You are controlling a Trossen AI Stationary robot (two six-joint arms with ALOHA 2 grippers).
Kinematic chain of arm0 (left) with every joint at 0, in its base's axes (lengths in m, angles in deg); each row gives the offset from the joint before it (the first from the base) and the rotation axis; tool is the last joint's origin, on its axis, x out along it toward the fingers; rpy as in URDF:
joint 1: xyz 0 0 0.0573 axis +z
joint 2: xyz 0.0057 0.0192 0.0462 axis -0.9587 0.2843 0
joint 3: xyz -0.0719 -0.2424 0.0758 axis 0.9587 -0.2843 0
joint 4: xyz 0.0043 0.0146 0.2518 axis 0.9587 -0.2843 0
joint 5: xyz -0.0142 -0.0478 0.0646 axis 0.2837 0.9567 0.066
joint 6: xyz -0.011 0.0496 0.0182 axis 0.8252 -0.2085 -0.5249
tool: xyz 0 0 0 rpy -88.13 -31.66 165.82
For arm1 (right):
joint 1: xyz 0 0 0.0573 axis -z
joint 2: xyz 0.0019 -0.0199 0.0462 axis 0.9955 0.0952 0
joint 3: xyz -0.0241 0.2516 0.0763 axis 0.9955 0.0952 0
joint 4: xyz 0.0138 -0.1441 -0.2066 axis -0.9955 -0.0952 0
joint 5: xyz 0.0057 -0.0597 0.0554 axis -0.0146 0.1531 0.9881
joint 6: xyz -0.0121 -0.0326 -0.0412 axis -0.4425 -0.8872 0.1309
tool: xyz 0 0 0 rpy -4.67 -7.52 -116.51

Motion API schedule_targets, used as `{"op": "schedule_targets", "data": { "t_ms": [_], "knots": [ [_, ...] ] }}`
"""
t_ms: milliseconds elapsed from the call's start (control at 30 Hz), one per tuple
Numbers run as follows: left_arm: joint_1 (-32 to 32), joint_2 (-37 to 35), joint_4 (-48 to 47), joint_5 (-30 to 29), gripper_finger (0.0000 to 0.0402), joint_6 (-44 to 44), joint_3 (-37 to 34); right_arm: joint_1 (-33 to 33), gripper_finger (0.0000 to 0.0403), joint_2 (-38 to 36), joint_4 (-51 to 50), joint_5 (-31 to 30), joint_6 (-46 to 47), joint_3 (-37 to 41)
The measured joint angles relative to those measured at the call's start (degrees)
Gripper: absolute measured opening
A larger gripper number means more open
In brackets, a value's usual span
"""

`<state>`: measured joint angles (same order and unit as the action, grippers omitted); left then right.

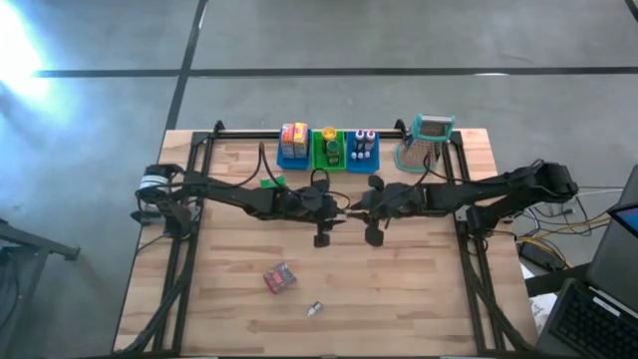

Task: Pick & Place Kitchen Items
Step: Put the small red food coloring bottle into the right blue bin

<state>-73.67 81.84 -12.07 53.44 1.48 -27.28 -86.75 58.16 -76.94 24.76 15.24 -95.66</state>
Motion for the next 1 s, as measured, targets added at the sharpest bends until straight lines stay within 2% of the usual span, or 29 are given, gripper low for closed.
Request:
{"op": "schedule_targets", "data": {
  "t_ms": [67,200,333,467,633,833,1000],
  "knots": [
    [0.2,-0.2,-2.7,-1.1,0.0130,0.0,-0.1,1.0,0.0055,-1.9,-2.1,-2.0,0.7,0.0],
    [0.5,-1.4,-9.0,-6.9,0.0177,-0.4,-0.6,4.1,0.0050,-5.9,-7.3,-5.5,2.0,0.0],
    [1.0,-2.8,-3.9,-8.7,0.0203,1.3,-3.9,9.4,0.0048,-8.2,-7.9,-6.8,1.7,0.1],
    [1.9,-3.3,8.0,-8.7,0.0204,1.8,-9.7,16.1,0.0052,-7.5,-5.6,-6.8,-0.5,1.4],
    [3.8,-4.5,20.2,-8.7,0.0199,1.9,-14.8,22.3,0.0049,-5.1,2.4,-6.3,-1.6,5.3],
    [5.1,-7.2,22.2,-8.7,0.0198,0.8,-15.3,26.0,0.0051,-2.2,16.0,-5.9,-1.8,11.2],
    [5.2,-8.6,22.3,-8.3,0.0195,0.3,-15.6,27.4,0.0050,1.8,20.1,-5.9,-1.6,12.1]
  ]
}}
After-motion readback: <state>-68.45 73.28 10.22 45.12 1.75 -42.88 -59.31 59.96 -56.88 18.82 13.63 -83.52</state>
